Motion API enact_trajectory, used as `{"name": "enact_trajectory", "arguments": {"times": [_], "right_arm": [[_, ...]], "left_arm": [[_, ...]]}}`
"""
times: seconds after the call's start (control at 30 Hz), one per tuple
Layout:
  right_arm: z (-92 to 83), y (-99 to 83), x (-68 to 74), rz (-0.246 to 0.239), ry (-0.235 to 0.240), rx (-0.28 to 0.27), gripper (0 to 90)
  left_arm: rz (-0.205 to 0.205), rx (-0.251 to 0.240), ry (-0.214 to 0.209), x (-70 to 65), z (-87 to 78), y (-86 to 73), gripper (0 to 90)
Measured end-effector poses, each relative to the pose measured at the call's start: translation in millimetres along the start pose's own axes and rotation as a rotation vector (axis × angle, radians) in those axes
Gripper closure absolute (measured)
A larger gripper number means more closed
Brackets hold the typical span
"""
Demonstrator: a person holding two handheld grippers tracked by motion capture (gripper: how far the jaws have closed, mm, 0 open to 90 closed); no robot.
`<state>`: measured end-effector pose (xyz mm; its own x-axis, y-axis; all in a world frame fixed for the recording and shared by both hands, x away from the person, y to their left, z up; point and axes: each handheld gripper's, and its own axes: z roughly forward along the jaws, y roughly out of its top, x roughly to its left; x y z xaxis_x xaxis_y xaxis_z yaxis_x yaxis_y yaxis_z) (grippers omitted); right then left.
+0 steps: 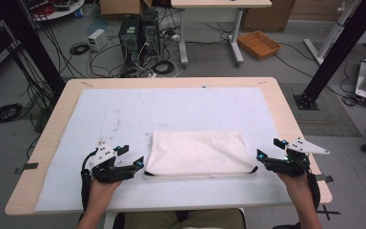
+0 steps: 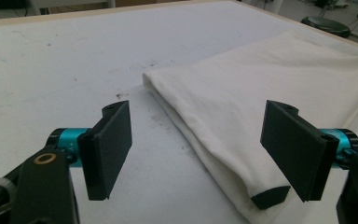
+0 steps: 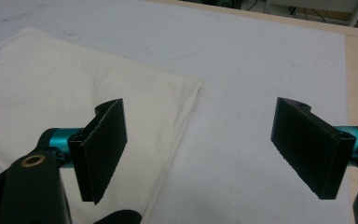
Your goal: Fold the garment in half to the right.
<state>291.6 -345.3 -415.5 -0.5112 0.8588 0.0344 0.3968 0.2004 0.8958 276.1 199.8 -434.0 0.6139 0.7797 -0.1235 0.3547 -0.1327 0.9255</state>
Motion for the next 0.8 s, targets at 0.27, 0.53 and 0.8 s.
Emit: {"name": "enact_trajectory", "arguments": {"times": [0.27, 0.53, 0.8], "right_arm": [[2.2, -2.4, 2.1, -0.010, 0.017, 0.005, 18.1], [12.0, -0.5, 10.2, -0.005, 0.041, 0.016, 18.1], [14.8, 0.8, 18.1, -0.035, 0.056, 0.029, 18.2]], "left_arm": [[-0.003, 0.077, -0.011, -10.8, 14.9, -1.7, 24.7], [0.000, 0.152, 0.040, -20.5, 35.9, -2.0, 24.8], [-0.023, 0.243, 0.078, -23.6, 38.4, -6.4, 32.5]]}}
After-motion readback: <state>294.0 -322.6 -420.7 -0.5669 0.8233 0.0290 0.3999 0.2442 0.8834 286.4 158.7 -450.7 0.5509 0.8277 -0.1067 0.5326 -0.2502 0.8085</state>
